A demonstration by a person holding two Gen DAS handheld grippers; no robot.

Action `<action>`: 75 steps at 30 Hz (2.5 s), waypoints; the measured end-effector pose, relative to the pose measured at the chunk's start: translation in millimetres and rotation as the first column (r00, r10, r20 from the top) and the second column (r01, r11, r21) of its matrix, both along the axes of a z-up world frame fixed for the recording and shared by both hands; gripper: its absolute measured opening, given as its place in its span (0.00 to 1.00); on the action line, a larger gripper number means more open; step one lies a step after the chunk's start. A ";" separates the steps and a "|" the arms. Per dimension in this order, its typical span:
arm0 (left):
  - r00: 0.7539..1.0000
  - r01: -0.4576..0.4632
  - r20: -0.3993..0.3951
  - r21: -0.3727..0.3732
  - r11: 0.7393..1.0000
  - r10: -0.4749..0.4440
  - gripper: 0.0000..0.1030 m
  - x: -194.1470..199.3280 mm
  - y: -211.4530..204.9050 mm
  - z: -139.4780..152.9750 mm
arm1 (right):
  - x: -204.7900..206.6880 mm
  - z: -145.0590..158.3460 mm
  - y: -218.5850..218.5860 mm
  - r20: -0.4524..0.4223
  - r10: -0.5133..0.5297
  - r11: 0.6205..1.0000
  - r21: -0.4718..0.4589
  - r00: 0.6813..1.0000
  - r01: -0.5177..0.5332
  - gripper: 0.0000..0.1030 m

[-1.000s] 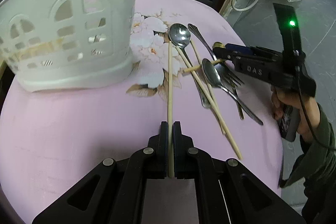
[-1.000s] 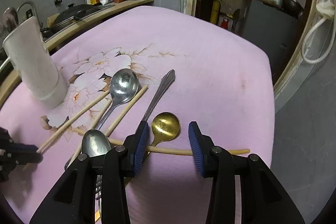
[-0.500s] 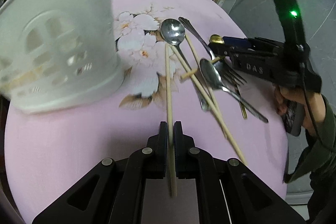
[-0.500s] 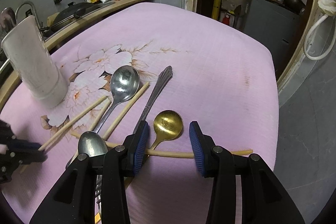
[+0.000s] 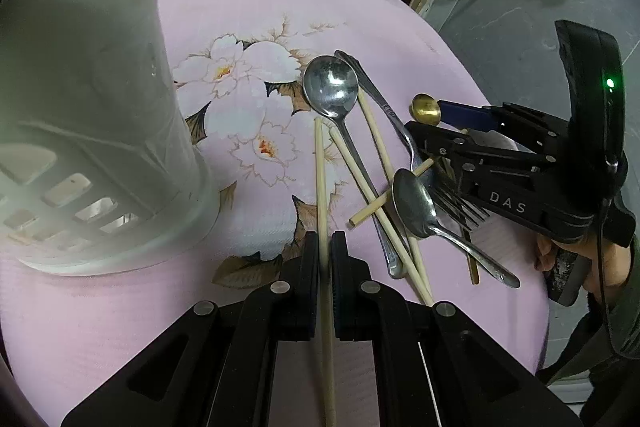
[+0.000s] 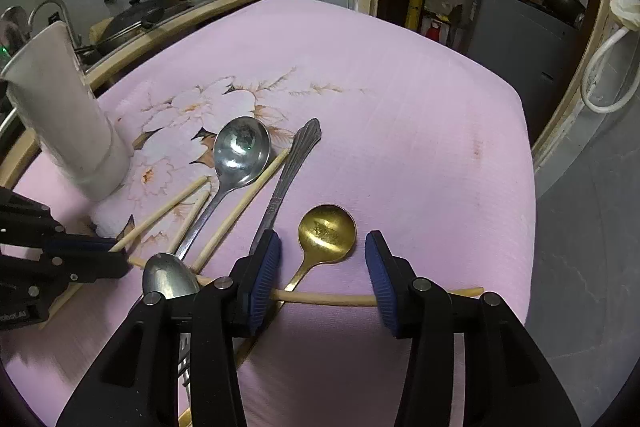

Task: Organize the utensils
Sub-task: 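Close the right gripper on the gold spoon handle while the left gripper holds the chopstick, then lift the gold spoon with the right gripper while the left gripper carries the chopstick to the caddy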

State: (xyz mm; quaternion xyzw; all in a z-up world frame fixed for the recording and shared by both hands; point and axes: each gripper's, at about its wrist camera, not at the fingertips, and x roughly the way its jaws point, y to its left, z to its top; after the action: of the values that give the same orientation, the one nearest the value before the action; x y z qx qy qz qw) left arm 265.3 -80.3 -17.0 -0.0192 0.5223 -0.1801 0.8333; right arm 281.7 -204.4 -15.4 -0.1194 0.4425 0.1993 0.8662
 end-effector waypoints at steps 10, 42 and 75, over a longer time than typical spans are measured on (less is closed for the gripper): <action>0.999 -0.030 0.030 -0.077 0.997 0.032 0.02 -17.2 13.6 -1.2 | 7.2 -0.8 6.2 -0.015 -0.053 0.999 0.001 0.998 0.053 0.37; 0.829 -0.060 0.519 -0.288 0.956 0.209 0.02 -118.6 80.7 81.4 | -110.1 73.9 49.8 0.665 0.000 0.995 0.075 0.747 -0.066 0.23; 0.501 -0.167 0.679 -0.533 0.829 0.538 0.02 -86.7 241.7 185.2 | -105.0 174.9 101.0 0.797 -0.053 0.900 0.299 0.602 -0.317 0.23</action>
State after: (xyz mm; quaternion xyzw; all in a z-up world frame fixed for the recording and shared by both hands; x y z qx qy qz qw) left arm 178.7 161.4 168.3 -0.2137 0.0208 -0.0924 0.9723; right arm 176.7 -103.5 159.5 -0.0429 -0.0471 0.2796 0.9580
